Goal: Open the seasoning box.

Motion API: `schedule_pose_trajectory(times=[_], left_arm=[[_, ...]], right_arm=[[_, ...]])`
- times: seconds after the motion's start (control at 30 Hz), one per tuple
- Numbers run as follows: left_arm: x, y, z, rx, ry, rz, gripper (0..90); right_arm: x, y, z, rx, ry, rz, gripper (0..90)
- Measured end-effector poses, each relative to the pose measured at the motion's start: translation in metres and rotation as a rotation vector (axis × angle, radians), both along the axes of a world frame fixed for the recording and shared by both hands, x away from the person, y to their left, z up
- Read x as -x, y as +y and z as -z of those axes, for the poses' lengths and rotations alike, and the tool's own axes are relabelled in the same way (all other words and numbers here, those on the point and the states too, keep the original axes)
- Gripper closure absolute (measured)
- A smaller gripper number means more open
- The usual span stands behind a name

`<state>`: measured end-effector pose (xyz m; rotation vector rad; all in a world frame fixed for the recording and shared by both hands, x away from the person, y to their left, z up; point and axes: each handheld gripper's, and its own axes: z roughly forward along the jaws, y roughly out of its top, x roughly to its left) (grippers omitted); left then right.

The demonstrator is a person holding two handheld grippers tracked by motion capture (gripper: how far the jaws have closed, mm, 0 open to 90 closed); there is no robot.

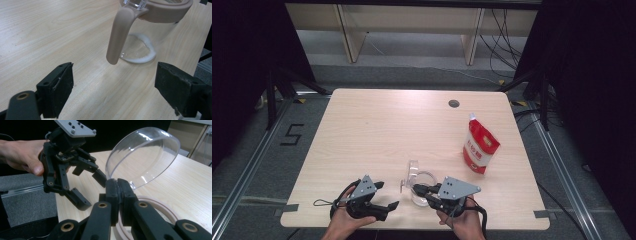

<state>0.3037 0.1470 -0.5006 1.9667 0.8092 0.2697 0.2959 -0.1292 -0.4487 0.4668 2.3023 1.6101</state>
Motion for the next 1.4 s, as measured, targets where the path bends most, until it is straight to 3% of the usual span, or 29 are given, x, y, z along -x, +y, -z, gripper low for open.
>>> schedule_pose_trajectory(times=[0.03, 0.13, 0.17, 0.23, 0.27, 0.3, 0.5, 0.63, 0.67, 0.87, 0.9, 1.0, 1.13, 1.2, 1.27, 1.4], left_arm=[[-0.001, 0.000, 0.001, -0.005, -0.007, 0.007, 15.1], [0.000, 0.000, 0.000, -0.008, 0.005, 0.003, 15.1], [-0.001, 0.000, 0.001, 0.003, -0.001, 0.005, 15.1], [0.000, 0.000, 0.000, -0.011, -0.003, 0.007, 15.1], [-0.001, 0.001, 0.000, -0.038, -0.005, 0.014, 15.1], [0.000, -0.001, 0.001, 0.000, 0.002, 0.009, 15.1], [-0.001, 0.000, -0.001, -0.025, -0.022, 0.030, 15.1], [0.000, -0.001, -0.001, 0.000, -0.007, 0.013, 15.1], [0.000, 0.000, -0.001, -0.018, -0.009, 0.021, 15.1], [0.001, -0.001, -0.002, -0.030, -0.012, 0.035, 15.1], [0.001, -0.002, -0.002, -0.013, -0.007, 0.032, 15.1], [0.001, 0.000, -0.003, -0.017, -0.010, 0.021, 15.2], [-0.001, 0.001, -0.003, -0.012, -0.009, 0.012, 15.2], [0.000, 0.001, -0.004, -0.006, -0.008, 0.001, 15.2], [-0.001, 0.001, -0.004, -0.001, -0.013, 0.017, 15.1], [-0.001, 0.000, -0.005, 0.012, -0.011, 0.001, 15.1]], right_arm=[[-0.001, 0.001, 0.000, -0.005, -0.017, 0.005, 88.0], [0.000, 0.005, 0.001, -0.010, -0.009, -0.012, 87.6], [0.000, 0.005, 0.000, 0.011, -0.019, -0.010, 87.6], [0.001, 0.007, 0.000, 0.010, -0.015, -0.007, 87.6], [0.001, 0.008, 0.000, 0.008, -0.018, -0.005, 87.6], [0.000, 0.009, 0.000, 0.004, -0.025, -0.020, 87.6], [0.001, 0.008, 0.001, 0.015, -0.022, -0.025, 85.9], [0.000, -0.005, -0.002, 0.013, -0.023, 0.022, 83.0], [-0.002, -0.009, -0.002, 0.011, -0.029, 0.032, 81.6], [-0.005, -0.038, -0.005, 0.003, -0.017, 0.124, 71.7], [-0.007, -0.043, -0.006, 0.013, -0.033, 0.129, 68.7], [-0.008, -0.054, -0.006, 0.009, -0.006, 0.169, 66.4], [-0.012, -0.062, -0.003, 0.009, -0.018, 0.210, 62.4], [-0.012, -0.068, 0.000, 0.012, 0.019, 0.233, 60.1], [-0.015, -0.074, 0.003, 0.019, 0.014, 0.247, 56.9], [-0.016, -0.082, 0.011, 0.035, 0.058, 0.259, 52.5]])
